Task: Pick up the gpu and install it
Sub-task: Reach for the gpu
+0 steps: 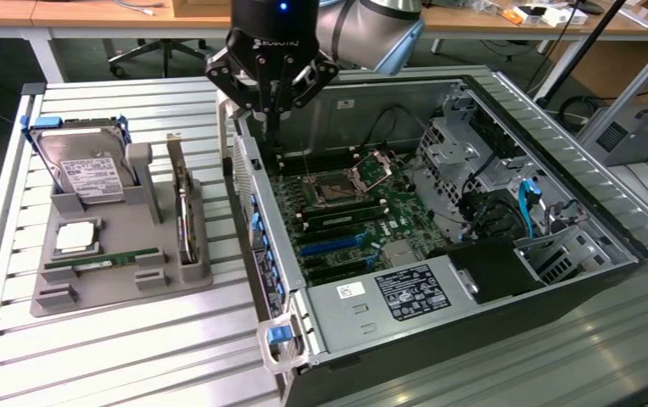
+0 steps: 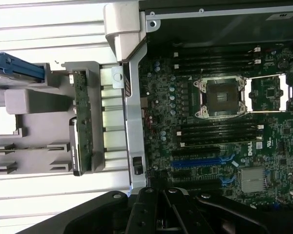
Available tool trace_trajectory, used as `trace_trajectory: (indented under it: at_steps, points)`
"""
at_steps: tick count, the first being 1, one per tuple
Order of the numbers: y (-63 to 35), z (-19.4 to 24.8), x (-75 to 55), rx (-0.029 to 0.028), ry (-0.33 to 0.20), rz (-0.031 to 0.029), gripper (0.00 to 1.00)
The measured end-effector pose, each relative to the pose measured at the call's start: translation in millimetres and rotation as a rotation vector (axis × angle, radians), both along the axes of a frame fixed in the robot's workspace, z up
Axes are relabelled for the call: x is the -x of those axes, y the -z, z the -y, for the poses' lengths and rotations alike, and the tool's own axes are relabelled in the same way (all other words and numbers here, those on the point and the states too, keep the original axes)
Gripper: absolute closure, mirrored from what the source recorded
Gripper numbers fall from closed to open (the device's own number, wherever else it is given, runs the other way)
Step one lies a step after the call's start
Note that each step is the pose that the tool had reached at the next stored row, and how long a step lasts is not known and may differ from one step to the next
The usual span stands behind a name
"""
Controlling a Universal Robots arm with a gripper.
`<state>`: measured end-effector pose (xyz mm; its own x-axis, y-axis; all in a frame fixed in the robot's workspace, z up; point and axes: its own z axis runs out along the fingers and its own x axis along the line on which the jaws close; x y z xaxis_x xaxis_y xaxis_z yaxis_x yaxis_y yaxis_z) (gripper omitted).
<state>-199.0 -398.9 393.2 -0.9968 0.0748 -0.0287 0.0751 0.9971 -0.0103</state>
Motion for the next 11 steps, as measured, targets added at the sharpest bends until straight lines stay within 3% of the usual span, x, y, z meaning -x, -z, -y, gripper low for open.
trace_trajectory:
  at_steps: [11]
  points:
    - [-0.1, 0.0, 3.1, 0.0026, 0.0, -0.0001, 0.89]
